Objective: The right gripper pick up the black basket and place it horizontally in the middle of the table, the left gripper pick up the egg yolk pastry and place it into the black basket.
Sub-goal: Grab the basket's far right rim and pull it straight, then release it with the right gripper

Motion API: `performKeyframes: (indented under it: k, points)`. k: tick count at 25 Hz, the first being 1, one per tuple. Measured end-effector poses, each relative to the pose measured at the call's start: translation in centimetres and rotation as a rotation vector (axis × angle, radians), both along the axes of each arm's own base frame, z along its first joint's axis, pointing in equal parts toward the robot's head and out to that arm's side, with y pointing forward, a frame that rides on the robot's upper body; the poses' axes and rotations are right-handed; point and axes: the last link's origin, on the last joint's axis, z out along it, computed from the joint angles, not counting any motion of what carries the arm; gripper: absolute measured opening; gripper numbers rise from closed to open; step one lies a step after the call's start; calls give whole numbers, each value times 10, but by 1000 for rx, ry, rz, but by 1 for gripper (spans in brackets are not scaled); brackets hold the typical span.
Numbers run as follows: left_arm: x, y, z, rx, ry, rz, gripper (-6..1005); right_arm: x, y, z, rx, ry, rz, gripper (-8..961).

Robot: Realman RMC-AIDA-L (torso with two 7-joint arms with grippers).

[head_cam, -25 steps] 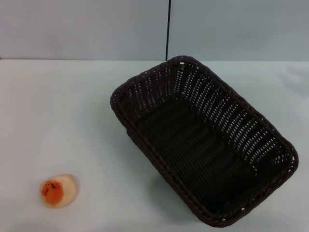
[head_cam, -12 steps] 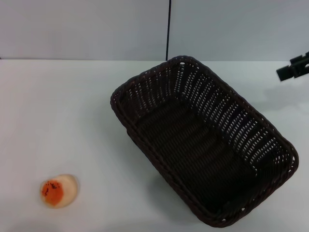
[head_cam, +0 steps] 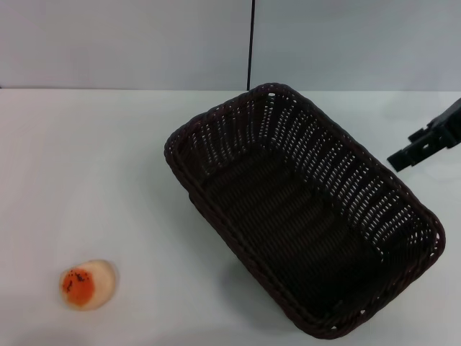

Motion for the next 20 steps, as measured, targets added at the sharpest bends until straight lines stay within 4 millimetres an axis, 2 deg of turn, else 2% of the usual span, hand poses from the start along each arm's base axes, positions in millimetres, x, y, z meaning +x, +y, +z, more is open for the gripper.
performKeyframes:
  k: [8, 11, 20]
  points:
    - [-2, -1, 0, -3, -3, 12, 516, 8, -1, -33, -47, -66, -21, 755]
    - [-2, -2, 0, -4, -4, 12, 516, 8, -3, -39, -62, -67, -21, 754]
    - [-2, -2, -1, -4, -4, 16, 515, 11, -8, -51, -89, -72, -19, 670]
